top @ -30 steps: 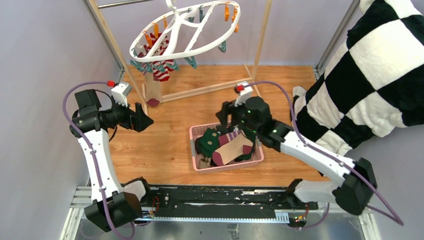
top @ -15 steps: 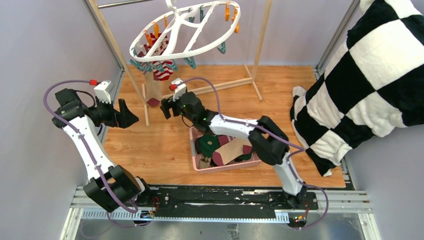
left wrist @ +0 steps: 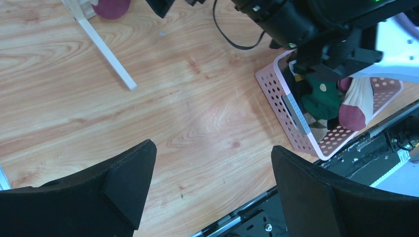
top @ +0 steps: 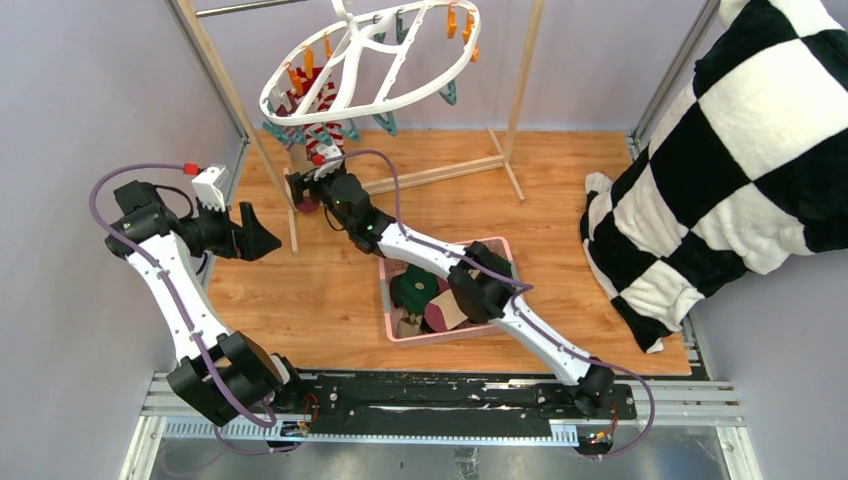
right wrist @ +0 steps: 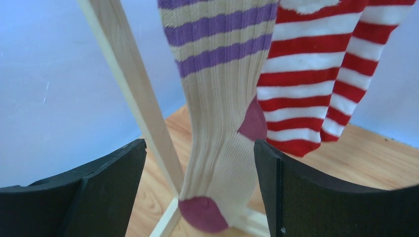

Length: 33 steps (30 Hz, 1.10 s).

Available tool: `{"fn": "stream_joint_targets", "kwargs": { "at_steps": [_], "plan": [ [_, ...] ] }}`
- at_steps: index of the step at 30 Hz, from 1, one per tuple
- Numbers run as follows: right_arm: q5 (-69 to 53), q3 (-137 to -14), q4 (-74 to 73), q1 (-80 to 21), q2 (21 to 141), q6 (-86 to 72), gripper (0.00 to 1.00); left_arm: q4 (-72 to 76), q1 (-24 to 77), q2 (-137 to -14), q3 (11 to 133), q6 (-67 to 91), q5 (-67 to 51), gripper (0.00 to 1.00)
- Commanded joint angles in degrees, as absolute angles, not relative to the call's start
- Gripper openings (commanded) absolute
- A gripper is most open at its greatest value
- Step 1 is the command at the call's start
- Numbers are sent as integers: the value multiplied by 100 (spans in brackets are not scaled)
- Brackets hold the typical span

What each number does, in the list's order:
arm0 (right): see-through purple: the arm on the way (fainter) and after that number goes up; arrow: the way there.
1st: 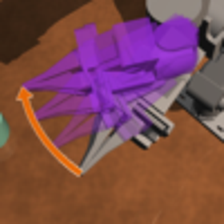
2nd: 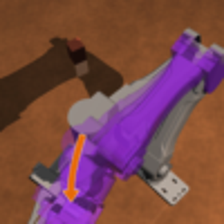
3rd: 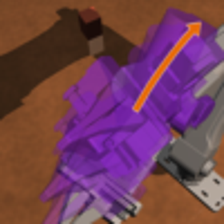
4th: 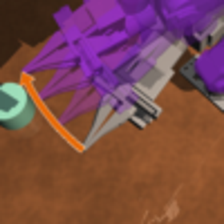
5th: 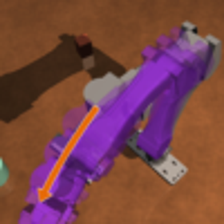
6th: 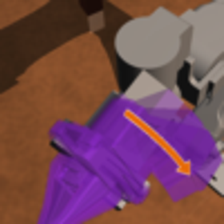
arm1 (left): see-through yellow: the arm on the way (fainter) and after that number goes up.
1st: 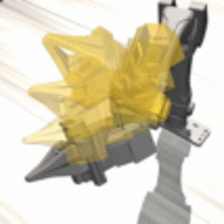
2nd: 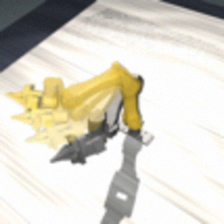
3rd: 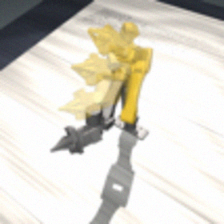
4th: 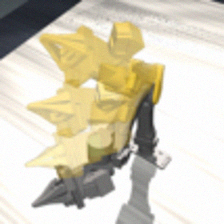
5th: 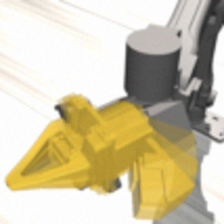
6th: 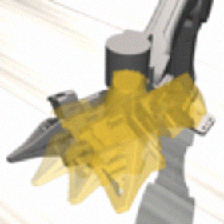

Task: Remove the socks clipped to the hanger
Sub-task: Remove the sock from the hanger.

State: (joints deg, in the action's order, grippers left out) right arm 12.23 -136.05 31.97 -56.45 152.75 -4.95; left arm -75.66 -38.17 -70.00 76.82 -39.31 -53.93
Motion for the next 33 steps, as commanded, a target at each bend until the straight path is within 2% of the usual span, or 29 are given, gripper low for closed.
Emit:
{"fn": "stream_joint_targets", "kwargs": {
  "at_steps": [1,5,8,10,11,12,15,19,20,21,22,23,24,27,33],
  "plan": [
    [1637,-14860,3606,-5505,16061,-376,82,-7695,-3865,-7014,7825,-3945,-5400,93],
    [1319,-15275,3955,-5284,16491,-852,60,-7786,-3866,-7110,7890,-3981,-5427,93],
    [696,-14950,4256,-5155,16342,-1012,33,-7787,-3860,-7179,7886,-4032,-5395,92],
    [320,-14479,4560,-5157,16037,-924,8,-7794,-3860,-7247,7881,-4013,-5396,92],
    [169,-14267,4682,-5166,15880,-893,1,-7796,-3861,-7270,7879,-3990,-5404,91],
    [98,-14062,4799,-5175,15716,-874,0,-7796,-3859,-7281,7869,-3974,-5405,91],
    [-198,-13868,4851,-5226,15435,-793,0,-7796,-3863,-7227,7852,-3909,-5369,90],
    [186,-13761,4739,-5275,15300,-924,1,-7822,-3860,-7057,7805,-3984,-5386,90],
    [279,-13735,4731,-5292,15299,-925,15,-7822,-3866,-7021,7786,-3992,-5412,90],
    [393,-13683,4740,-5310,15301,-918,35,-7818,-3860,-7015,7768,-3992,-5415,90],
    [502,-13614,4797,-5335,15302,-889,50,-7817,-3860,-7007,7762,-3984,-5389,90],
    [599,-13505,4858,-5361,15283,-856,63,-7817,-3862,-7006,7752,-3997,-5358,90],
    [643,-13414,4897,-5388,15266,-800,72,-7828,-3865,-7005,7745,-4025,-5330,90],
    [740,-13297,4929,-5475,15247,-555,79,-7840,-3867,-7019,7736,-4057,-5343,90],
    [1191,-13965,4829,-5609,15634,-114,80,-7905,-3861,-7058,7804,-4106,-5442,89]
  ]
}}
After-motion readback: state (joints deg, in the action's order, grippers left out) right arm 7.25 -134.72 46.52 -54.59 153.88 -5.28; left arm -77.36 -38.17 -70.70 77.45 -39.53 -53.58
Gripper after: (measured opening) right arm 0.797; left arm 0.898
